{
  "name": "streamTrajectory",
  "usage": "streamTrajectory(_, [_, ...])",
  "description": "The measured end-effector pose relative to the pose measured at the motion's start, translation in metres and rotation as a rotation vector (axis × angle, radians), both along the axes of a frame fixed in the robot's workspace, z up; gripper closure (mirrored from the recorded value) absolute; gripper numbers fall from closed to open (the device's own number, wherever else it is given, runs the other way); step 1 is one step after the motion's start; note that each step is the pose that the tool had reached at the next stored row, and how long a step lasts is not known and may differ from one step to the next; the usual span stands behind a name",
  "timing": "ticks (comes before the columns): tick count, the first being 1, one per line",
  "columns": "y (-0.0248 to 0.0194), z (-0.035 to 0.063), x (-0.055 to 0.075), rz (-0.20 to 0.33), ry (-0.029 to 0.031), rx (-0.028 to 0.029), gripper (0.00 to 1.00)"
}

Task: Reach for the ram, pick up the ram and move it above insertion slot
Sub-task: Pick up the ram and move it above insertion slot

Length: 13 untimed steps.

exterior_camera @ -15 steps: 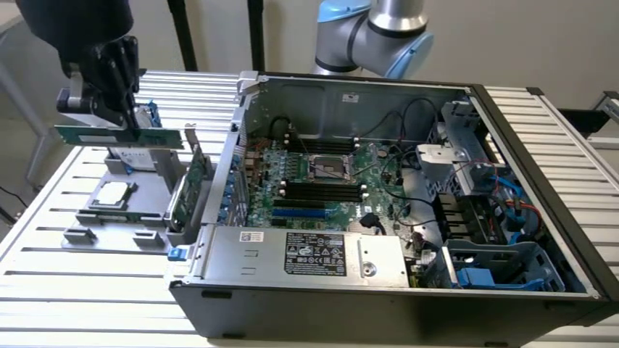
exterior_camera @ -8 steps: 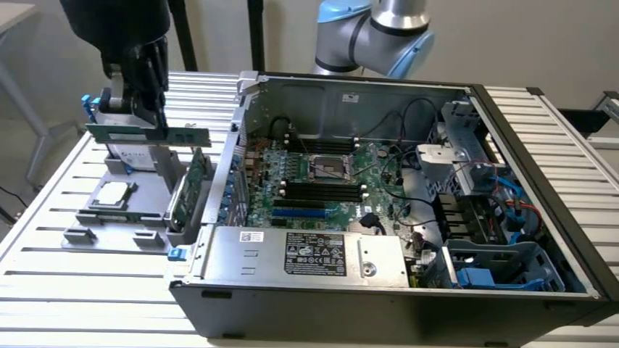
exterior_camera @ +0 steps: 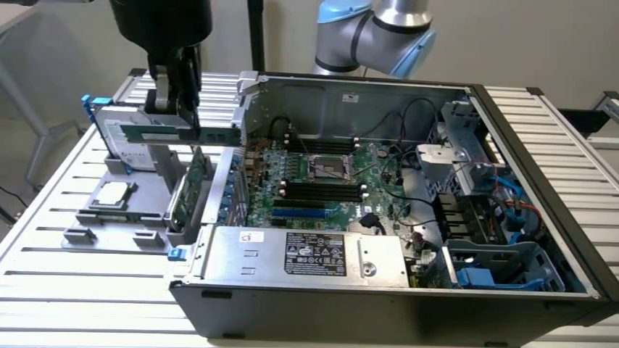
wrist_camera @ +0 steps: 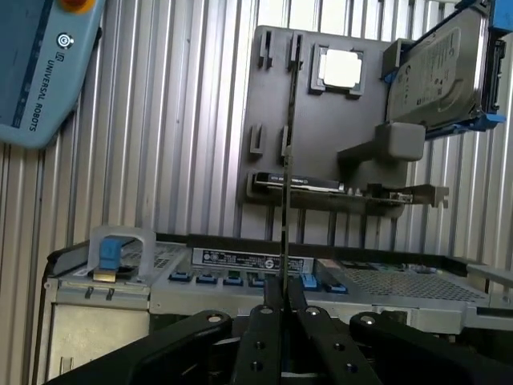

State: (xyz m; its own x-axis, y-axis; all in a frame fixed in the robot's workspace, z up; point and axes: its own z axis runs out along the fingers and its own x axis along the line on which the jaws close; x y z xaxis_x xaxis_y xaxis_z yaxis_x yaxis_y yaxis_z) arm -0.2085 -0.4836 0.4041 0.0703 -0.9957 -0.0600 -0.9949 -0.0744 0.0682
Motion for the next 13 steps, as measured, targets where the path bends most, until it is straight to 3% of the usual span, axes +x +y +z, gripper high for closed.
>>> streamTrajectory(13, [0.0019, -0.0031, 0.059, 0.0, 0.0, 0.0033, 0.86])
